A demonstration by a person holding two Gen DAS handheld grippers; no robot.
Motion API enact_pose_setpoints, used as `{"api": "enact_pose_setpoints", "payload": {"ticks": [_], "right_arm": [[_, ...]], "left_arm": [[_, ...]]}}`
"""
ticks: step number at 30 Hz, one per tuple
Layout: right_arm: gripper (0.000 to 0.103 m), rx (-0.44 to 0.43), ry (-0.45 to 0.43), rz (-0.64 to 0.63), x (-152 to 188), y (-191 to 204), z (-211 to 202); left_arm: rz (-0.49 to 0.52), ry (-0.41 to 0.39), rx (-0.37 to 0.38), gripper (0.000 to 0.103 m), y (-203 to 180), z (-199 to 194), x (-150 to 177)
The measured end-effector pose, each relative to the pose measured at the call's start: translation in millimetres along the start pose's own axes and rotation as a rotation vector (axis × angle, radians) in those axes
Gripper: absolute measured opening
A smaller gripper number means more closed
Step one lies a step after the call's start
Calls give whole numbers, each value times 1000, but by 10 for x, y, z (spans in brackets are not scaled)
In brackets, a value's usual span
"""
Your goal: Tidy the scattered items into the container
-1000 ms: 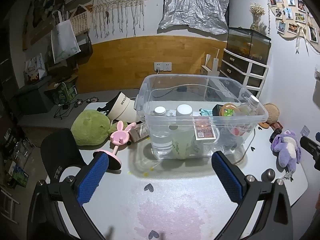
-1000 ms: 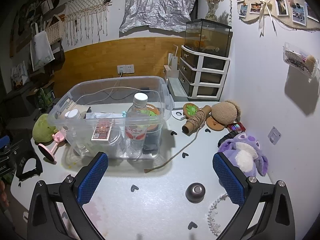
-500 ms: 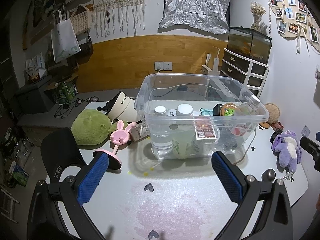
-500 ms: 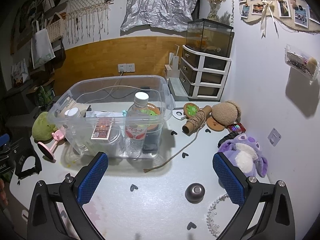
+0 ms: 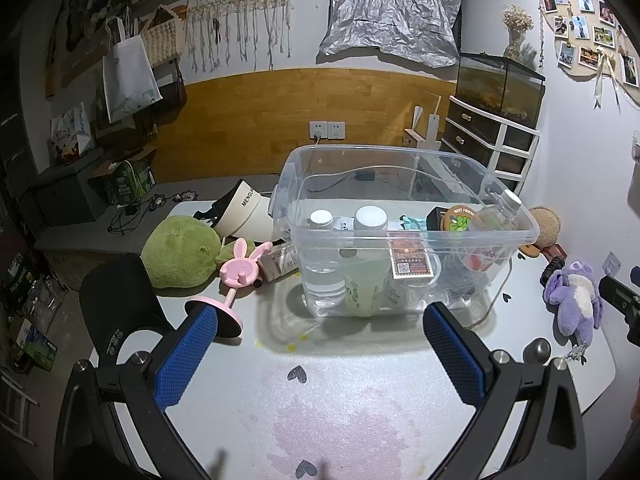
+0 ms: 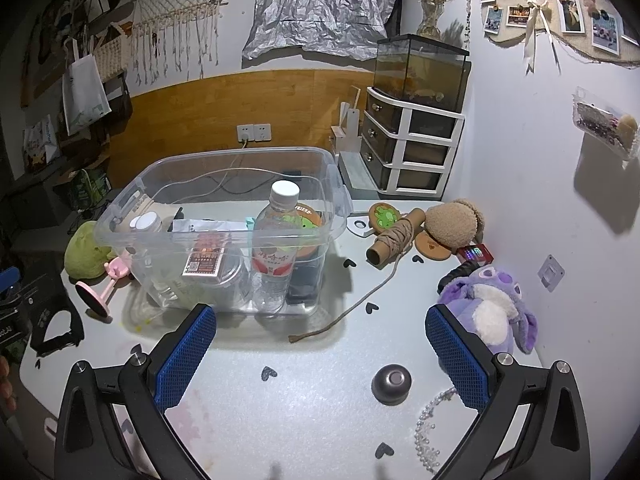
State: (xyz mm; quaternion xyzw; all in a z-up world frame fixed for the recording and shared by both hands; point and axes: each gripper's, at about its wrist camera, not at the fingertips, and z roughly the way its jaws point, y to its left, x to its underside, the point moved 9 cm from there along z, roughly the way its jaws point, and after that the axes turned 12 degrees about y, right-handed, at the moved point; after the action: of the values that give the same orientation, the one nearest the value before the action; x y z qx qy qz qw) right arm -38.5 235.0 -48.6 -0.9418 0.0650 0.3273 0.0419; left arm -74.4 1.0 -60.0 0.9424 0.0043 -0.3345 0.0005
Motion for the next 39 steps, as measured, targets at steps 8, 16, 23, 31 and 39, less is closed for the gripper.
{"api": "enact_pose_setpoints", "payload": {"ticks": [8,16,23,31,39], "right_arm": [[103,-4,7,-6,12,23,16],[103,-7,18,-12,49,50,47],[103,6,29,-53,129,148,106],[103,-44,81,-94,278,341,244],[103,-99,145,-110,456,592,378]], "left_arm": [[-4,5,-6,103,24,17,20],[-8,21,-5,103,39,59,72],[-17,37,-12,103,86,111,142],[-26,75,-6,103,181,201,296],[-24,123,15,103,289,312,459]]}}
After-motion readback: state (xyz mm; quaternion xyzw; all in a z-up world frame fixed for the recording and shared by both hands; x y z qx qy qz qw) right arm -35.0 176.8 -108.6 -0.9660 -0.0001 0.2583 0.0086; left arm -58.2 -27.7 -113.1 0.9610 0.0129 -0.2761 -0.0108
